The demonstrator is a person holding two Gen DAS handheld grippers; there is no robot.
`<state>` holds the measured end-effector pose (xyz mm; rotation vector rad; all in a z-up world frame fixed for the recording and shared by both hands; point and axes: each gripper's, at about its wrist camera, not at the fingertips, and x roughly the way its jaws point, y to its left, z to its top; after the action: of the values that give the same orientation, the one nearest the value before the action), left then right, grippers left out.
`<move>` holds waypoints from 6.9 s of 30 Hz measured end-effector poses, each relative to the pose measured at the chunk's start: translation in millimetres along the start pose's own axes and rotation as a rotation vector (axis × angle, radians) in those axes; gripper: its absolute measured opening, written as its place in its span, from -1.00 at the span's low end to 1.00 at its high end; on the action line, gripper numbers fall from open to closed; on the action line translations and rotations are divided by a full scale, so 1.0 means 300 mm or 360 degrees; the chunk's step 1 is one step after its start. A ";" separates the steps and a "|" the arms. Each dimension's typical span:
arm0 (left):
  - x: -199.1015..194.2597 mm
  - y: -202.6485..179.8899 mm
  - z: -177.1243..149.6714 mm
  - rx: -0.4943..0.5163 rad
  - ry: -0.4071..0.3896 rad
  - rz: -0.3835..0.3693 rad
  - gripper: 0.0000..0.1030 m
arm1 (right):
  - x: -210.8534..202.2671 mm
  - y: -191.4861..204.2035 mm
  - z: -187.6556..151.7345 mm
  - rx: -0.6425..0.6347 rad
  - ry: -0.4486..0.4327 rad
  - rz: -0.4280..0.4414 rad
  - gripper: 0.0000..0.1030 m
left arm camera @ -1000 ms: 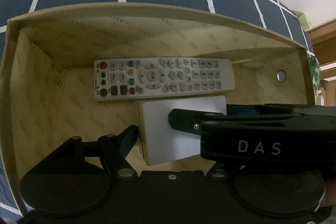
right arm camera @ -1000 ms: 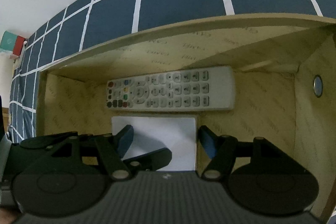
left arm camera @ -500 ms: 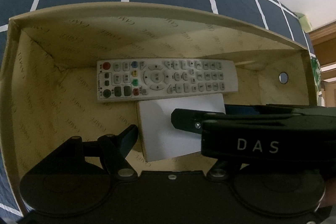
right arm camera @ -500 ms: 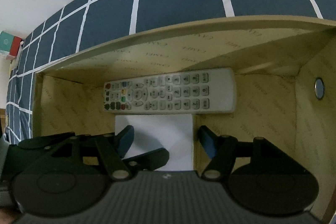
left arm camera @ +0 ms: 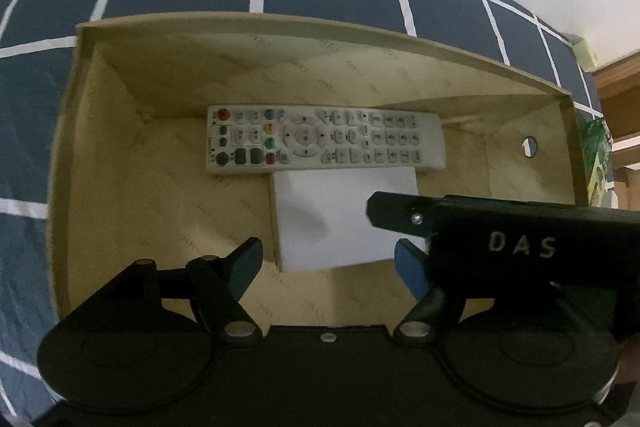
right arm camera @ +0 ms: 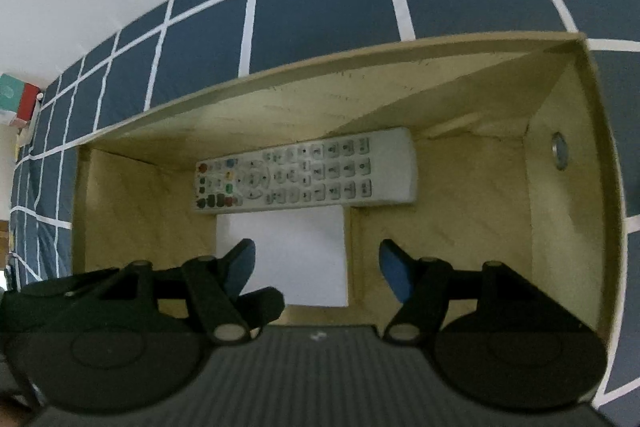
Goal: Organize objects
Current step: 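Open both grippers to release the pad and raise them out, then move both grippers toward the white cordless phone handset on the bed, then close the left gripper on the phone handset while the right gripper grasps its other end, then lift the phone handset with both grippers and carry it over the box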
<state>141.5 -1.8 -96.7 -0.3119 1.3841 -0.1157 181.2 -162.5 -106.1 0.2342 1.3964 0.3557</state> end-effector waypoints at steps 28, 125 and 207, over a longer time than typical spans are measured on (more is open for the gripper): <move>-0.322 -0.270 -0.345 0.0160 -0.0256 0.0098 0.65 | -0.463 -0.063 -0.328 0.0003 -0.0358 -0.0061 0.93; 0.555 -1.640 -0.667 0.0924 0.0259 0.0112 0.78 | -0.623 -1.595 -0.790 0.0867 -0.0236 -0.0301 0.55; -0.313 -0.382 -0.290 0.0231 -0.0261 0.0255 0.15 | -0.433 -0.059 -0.319 -0.0033 -0.0307 0.0016 0.50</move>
<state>50.6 -99.3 11.4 -0.0866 1.2257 -0.0560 71.4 -232.6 -9.3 0.2517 1.2012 0.3466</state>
